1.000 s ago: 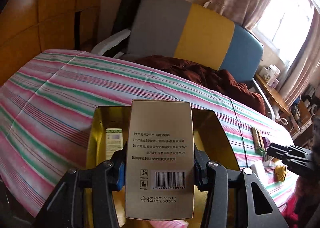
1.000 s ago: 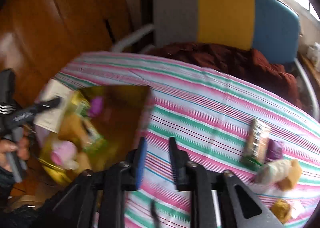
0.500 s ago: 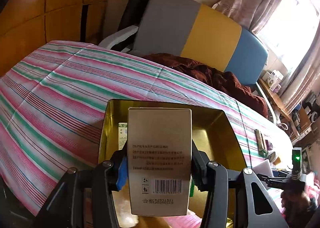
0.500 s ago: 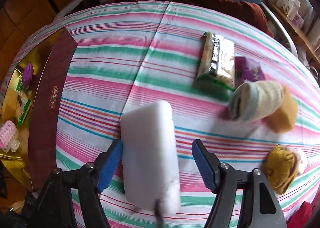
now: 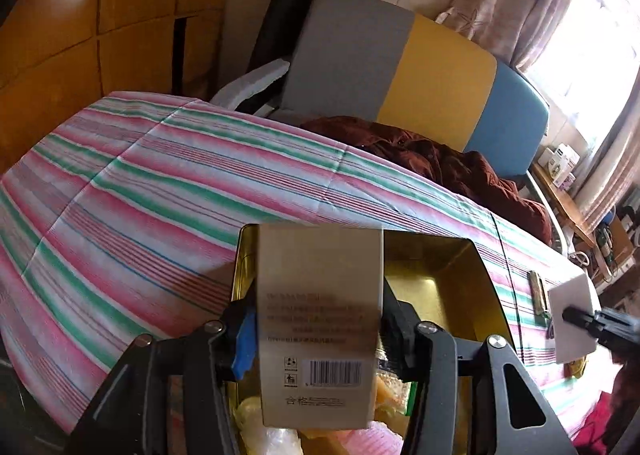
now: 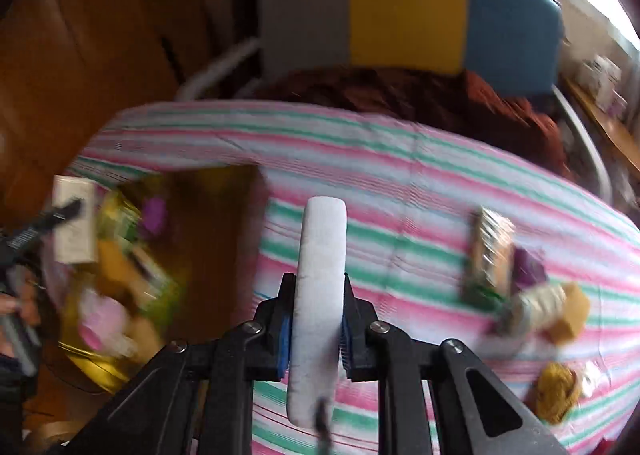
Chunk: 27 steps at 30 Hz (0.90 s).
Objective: Organize objects
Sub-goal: 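Carry the beige box and white block into the gold tray with both grippers, then release both items in the tray and move both grippers back to the cover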
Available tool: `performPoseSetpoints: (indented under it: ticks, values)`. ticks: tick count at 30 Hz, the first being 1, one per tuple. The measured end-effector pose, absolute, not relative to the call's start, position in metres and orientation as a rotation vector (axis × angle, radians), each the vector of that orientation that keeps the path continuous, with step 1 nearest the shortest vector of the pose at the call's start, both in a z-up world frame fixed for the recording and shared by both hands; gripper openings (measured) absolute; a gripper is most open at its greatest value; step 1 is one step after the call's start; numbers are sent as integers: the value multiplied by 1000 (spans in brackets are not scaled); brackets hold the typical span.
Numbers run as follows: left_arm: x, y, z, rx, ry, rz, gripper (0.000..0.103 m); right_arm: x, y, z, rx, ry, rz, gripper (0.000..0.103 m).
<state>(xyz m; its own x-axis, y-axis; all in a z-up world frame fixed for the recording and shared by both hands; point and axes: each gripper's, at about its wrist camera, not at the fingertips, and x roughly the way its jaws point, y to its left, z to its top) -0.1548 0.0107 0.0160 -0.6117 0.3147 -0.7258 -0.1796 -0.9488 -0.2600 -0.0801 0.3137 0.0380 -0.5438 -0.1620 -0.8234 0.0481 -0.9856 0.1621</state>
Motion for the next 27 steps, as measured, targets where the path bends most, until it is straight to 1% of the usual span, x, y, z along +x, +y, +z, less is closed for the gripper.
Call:
performPoseSetpoints:
  ticks: [1,2,3,4,5,6,8,14,19,23,25,27]
  values:
    - [-156,11,16,-1218,-229,2582,72,-84,305,40,1416,-198,-2631,18]
    - [-156,10,16,-1222,-229,2586,82,-90,295,44,1403,-203,-2613,20]
    - [-155,9,17,-1222,-227,2592,89,-96,285,45,1392,-210,-2610,21]
    - [-155,8,17,-1223,-220,2602,91,-103,277,45,1377,-230,-2599,25]
    - [-153,6,18,-1222,-221,2611,93,-108,269,45,1360,-262,-2574,34]
    - [-152,3,19,-1219,-231,2618,93,-114,261,42,1357,-291,-2556,43]
    - [-147,-3,19,-1222,-259,2619,93,-120,251,42,1353,-318,-2543,50]
    - [-126,-17,19,-1184,-272,2650,93,-108,232,35,1366,-288,-2523,51]
    - [-101,-27,17,-1138,-294,2693,93,-85,221,21,1406,-190,-2539,51]
    - [-82,-24,19,-1112,-243,2714,93,-65,209,16,1396,-118,-2568,51]
    - [-72,-18,22,-1096,-198,2717,93,-56,204,15,1389,-109,-2573,54]
    - [-65,-12,24,-1091,-160,2722,93,-49,202,15,1382,-122,-2564,61]
